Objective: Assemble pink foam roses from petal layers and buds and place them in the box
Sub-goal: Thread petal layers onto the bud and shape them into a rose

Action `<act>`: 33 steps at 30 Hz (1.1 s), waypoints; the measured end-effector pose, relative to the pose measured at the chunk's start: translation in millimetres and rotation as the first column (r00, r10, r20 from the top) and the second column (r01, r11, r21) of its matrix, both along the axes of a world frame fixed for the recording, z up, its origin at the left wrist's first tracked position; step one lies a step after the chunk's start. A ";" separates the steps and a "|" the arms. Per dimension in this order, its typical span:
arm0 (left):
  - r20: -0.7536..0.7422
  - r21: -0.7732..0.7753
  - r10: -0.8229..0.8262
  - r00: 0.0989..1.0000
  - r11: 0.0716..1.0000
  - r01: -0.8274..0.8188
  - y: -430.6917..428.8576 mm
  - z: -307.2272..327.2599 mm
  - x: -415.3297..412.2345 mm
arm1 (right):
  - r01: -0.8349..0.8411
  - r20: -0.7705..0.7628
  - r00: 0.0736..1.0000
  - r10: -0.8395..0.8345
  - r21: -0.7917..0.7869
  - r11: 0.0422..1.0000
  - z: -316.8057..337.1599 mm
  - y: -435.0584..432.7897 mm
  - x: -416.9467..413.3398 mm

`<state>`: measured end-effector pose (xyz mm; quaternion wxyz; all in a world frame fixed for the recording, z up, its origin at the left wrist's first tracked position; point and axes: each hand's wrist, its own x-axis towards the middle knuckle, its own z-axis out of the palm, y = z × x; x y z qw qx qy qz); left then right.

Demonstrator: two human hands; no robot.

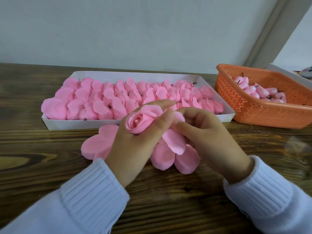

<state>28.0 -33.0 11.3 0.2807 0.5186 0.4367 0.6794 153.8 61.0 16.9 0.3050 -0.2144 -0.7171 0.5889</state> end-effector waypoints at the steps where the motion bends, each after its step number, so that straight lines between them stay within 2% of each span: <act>1: 0.027 -0.020 -0.008 1.000 1.000 0.009 1.2 -1.3 -1.6 | 0.079 -0.023 0.997 -0.076 0.137 0.987 -0.9 -1.8 -0.3; 4: 0.107 -0.058 -0.018 0.994 0.998 0.024 4.5 -7.8 -5.2 | 0.235 -0.155 0.971 -0.183 0.461 0.856 -0.3 -5.4 -0.9; 6: 0.140 -0.063 -0.048 0.989 0.996 0.057 5.1 -6.4 -4.2 | 0.269 -0.216 0.961 -0.174 0.570 0.777 0.1 -6.5 -0.4; 8: 0.096 -0.060 -0.056 0.994 0.996 0.062 4.9 -5.9 -3.3 | 0.286 -0.252 0.955 -0.159 0.631 0.721 1.0 -8.3 -0.1; 12: -0.057 -0.043 -0.090 0.994 0.995 0.088 -0.4 -2.2 0.1 | 0.352 -0.302 0.932 -0.199 0.628 0.694 3.2 -12.6 0.8; 15: -0.086 -0.047 -0.145 0.986 0.989 0.141 -1.9 -2.5 4.0 | 0.368 -0.323 0.922 -0.213 0.558 0.744 4.3 -14.3 2.0; 21: -0.113 -0.040 -0.150 0.982 0.988 0.147 -1.2 -6.6 3.6 | 0.263 -0.310 0.947 -0.088 0.585 0.767 7.0 -16.0 2.9; 25: -0.091 -0.013 -0.019 0.996 1.000 0.018 -1.2 -6.7 2.6 | 0.250 -0.363 0.929 -0.069 0.480 0.841 6.2 -14.4 2.9; 27: -0.035 -0.012 0.020 0.999 1.000 -0.020 -0.7 -5.9 1.8 | 0.178 -0.367 0.928 -0.061 0.293 0.939 6.3 -13.4 1.1; 29: -0.019 0.003 0.065 0.998 0.998 -0.065 -0.6 -3.0 1.6 | 0.023 -0.335 0.942 -0.009 0.037 0.999 6.1 -11.8 -0.1; 31: 0.004 0.009 0.079 0.997 0.997 -0.079 1.7 -4.2 -0.2 | -0.118 -0.290 0.954 0.077 -0.124 0.985 3.7 -10.0 -0.7; 33: 0.076 -0.018 0.042 0.996 0.999 -0.041 3.3 -4.7 -0.4 | -0.191 -0.247 0.958 0.146 -0.170 0.967 1.1 -12.1 -3.1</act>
